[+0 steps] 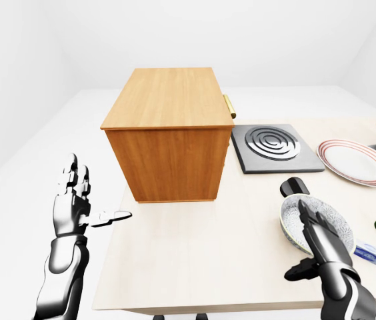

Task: Put the bowl on the top of the cabinet.

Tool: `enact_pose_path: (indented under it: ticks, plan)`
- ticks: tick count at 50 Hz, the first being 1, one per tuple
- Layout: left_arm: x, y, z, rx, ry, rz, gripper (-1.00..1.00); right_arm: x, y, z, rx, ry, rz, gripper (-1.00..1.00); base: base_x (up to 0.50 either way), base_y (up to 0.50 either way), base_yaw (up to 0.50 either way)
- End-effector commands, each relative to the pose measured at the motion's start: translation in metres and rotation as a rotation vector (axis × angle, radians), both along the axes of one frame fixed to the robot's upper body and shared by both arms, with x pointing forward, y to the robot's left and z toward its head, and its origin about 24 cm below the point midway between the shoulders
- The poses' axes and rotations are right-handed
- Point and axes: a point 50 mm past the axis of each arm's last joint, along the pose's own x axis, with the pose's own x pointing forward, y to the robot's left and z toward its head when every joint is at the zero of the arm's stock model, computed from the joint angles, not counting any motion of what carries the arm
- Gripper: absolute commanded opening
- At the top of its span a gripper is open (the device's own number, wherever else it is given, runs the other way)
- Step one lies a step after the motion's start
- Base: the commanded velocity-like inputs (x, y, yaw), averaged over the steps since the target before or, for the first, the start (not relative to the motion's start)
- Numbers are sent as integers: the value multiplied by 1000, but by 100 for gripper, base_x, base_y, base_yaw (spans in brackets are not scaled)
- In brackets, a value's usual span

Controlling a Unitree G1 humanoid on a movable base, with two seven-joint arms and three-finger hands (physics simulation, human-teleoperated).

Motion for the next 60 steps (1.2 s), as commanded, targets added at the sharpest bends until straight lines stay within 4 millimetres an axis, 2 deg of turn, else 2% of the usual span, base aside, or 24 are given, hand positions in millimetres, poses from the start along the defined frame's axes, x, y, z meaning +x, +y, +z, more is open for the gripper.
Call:
enact_pose_path:
  ticks: [1, 21, 22, 33, 40, 44, 45, 48, 49, 52, 53, 56, 58, 60]
  plan:
    - [1, 1, 0, -1, 2, 2, 100, -4, -2, -14, -1, 48, -14, 100, 0, 0, 0]
    - [0, -1, -1, 2, 6, -6, 100, -16, -8, -37, 6, 175, -31, 100, 0, 0, 0]
    - [0, -1, -2, 2, 8, -7, 100, -17, -7, -36, 22, 169, -30, -100, 0, 0, 0]
    - [0, -1, -3, 2, 14, -9, 100, -18, -6, -37, 18, 172, -34, -100, 0, 0, 0]
    - [0, -1, -3, 1, 13, -7, 100, -13, -7, -23, 13, 131, -22, -100, 0, 0, 0]
    - [1, -1, -2, -1, 8, -4, 100, -8, -6, -5, 5, 76, -5, -100, 0, 0, 0]
    - [1, 0, -3, -2, 14, -3, 100, -6, -5, 8, 2, 41, 15, -100, 0, 0, 0]
    - [2, 0, -4, -2, 18, -2, 100, -1, -2, 29, -6, -12, 48, -100, 0, 0, 0]
    - [2, 0, -4, -2, 15, -1, 100, 2, 2, 47, -18, -56, 82, -100, 0, 0, 0]
    - [2, 0, -2, -2, 7, 0, 100, 4, 9, 76, -42, -120, 147, -100, 0, 0, 0]
    - [1, 0, 0, -1, 2, 0, 100, 4, 14, 96, -85, -192, 173, -100, 0, 0, 0]
    - [2, 0, -2, -2, 9, 0, 100, 4, 18, 124, -150, -294, 198, -100, 0, 0, 0]
    - [2, 0, -2, -2, 7, -1, 100, 3, 19, 148, -188, -384, 192, -100, 0, 0, 0]
    - [2, 0, -1, -2, 6, -3, 100, 2, 18, 162, -211, -429, 186, -100, 0, 0, 0]
